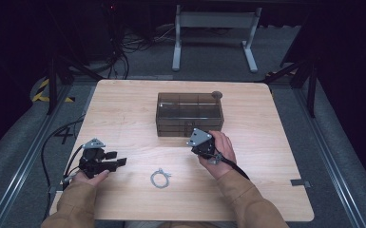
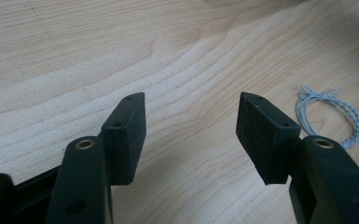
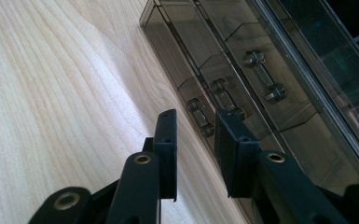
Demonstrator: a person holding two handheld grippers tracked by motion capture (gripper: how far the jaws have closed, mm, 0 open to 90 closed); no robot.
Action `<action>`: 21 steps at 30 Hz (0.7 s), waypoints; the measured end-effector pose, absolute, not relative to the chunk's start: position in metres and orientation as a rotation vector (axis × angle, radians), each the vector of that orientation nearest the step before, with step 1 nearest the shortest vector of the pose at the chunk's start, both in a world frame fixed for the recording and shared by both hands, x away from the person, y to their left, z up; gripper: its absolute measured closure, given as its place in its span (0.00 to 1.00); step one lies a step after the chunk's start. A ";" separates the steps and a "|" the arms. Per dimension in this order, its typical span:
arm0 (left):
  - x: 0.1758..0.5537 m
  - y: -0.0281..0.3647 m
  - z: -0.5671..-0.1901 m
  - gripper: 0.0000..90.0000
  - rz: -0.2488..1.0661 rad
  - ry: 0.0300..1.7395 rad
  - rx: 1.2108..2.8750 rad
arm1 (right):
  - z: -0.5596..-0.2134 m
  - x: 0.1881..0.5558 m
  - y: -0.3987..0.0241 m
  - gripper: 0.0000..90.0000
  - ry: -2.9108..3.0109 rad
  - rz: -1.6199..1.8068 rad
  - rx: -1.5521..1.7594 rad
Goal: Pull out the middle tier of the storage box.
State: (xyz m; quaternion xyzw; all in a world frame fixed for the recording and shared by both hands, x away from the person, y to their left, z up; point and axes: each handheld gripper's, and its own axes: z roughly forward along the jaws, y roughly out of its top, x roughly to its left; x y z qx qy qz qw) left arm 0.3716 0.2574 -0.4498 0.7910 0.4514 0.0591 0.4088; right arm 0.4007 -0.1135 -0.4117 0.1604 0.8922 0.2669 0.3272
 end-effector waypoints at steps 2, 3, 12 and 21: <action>0.372 0.257 -0.450 0.48 0.146 1.138 1.990 | -0.413 0.400 -0.112 0.79 2.332 0.687 0.417; 0.372 0.257 -0.450 0.49 0.146 1.137 1.989 | -0.415 0.400 -0.110 0.79 2.323 0.670 0.398; 0.372 0.257 -0.450 0.49 0.145 1.137 1.990 | -0.421 0.398 -0.100 0.81 2.270 0.587 0.307; 0.371 0.257 -0.450 0.48 0.155 1.138 1.996 | -0.425 0.395 -0.093 0.84 2.227 0.476 0.231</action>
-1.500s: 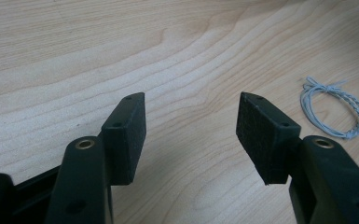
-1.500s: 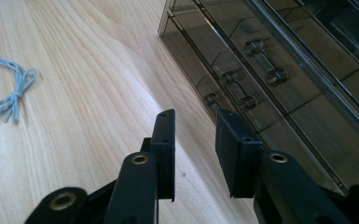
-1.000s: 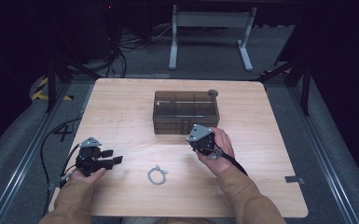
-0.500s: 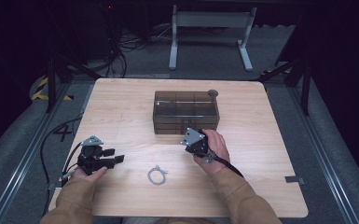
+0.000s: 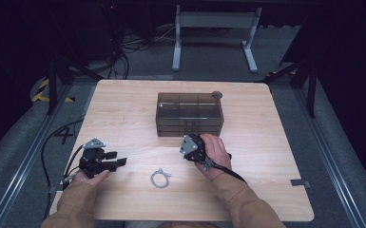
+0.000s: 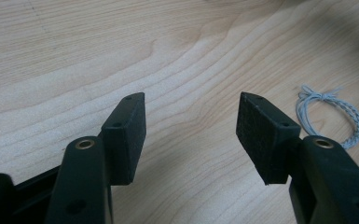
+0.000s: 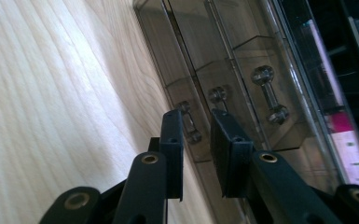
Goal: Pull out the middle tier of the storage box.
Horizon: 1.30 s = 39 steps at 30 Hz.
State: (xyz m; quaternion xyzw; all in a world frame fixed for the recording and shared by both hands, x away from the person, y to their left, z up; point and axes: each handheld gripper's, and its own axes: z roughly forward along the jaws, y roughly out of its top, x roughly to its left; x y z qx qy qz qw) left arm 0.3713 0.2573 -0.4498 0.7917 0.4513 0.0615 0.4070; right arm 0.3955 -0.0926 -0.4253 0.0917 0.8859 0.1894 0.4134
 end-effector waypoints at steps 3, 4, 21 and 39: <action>0.371 0.258 -0.450 0.48 0.155 1.135 2.002 | -0.427 0.394 -0.090 0.84 2.211 0.444 0.218; 0.370 0.258 -0.450 0.48 0.155 1.138 2.000 | -0.427 0.395 -0.090 0.84 2.214 0.441 0.211; 0.364 0.266 -0.451 0.48 0.165 1.161 1.987 | -0.441 0.392 -0.075 0.84 2.104 0.279 0.084; 0.364 0.266 -0.451 0.48 0.161 1.162 1.986 | -0.455 0.400 -0.071 0.82 2.003 0.188 0.015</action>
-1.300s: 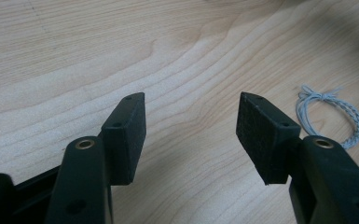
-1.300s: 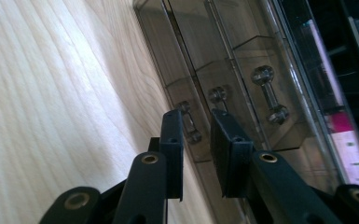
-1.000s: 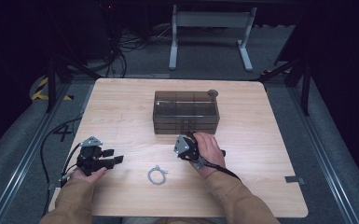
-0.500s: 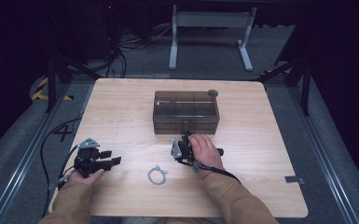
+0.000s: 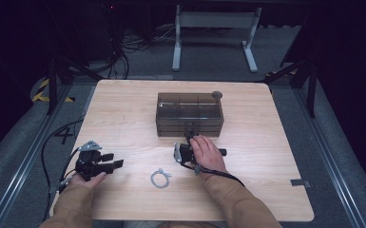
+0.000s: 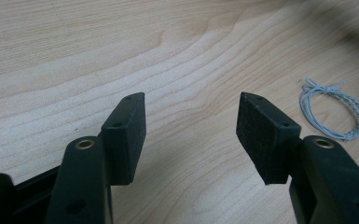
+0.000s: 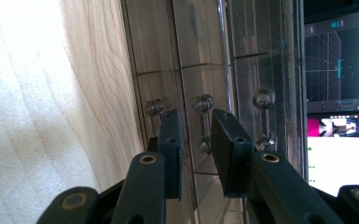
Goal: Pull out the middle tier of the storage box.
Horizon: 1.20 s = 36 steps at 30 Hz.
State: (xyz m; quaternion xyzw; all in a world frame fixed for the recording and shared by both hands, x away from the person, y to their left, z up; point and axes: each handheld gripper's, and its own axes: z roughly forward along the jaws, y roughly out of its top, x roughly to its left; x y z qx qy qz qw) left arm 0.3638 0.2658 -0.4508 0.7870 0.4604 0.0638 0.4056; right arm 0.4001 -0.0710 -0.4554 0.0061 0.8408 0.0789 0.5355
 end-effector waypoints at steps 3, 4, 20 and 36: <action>0.364 0.266 -0.451 0.48 0.159 1.162 1.986 | -0.457 0.400 -0.070 0.82 1.987 0.169 0.013; 0.364 0.266 -0.451 0.48 0.159 1.162 1.986 | -0.457 0.400 -0.070 0.82 1.983 0.163 0.006; 0.364 0.266 -0.451 0.48 0.155 1.160 1.983 | -0.464 0.405 -0.062 0.81 1.925 0.091 -0.041; 0.364 0.266 -0.451 0.48 0.154 1.158 1.983 | -0.471 0.411 -0.060 0.84 1.886 0.025 -0.067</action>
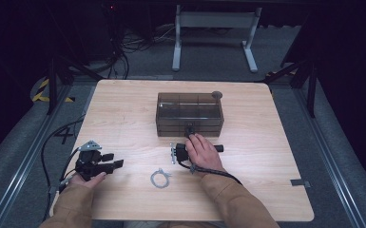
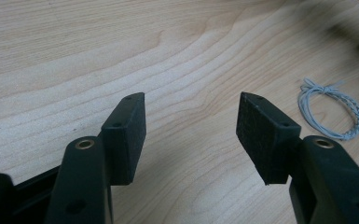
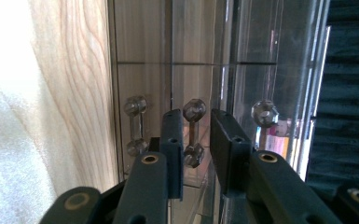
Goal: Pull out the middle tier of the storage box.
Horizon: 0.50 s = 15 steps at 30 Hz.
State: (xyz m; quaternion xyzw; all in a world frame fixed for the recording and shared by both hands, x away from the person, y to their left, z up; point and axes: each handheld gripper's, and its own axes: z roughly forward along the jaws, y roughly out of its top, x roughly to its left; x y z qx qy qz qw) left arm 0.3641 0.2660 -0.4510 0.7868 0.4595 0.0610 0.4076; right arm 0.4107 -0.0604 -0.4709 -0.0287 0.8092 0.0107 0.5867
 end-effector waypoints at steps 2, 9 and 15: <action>0.364 0.266 -0.451 0.48 0.152 1.158 1.983 | -0.472 0.411 -0.060 0.85 1.886 0.018 -0.076; 0.364 0.266 -0.451 0.48 0.150 1.155 1.984 | -0.472 0.411 -0.059 0.89 1.874 0.011 -0.079; 0.364 0.266 -0.451 0.48 0.148 1.155 1.986 | -0.474 0.410 -0.058 0.89 1.865 -0.001 -0.080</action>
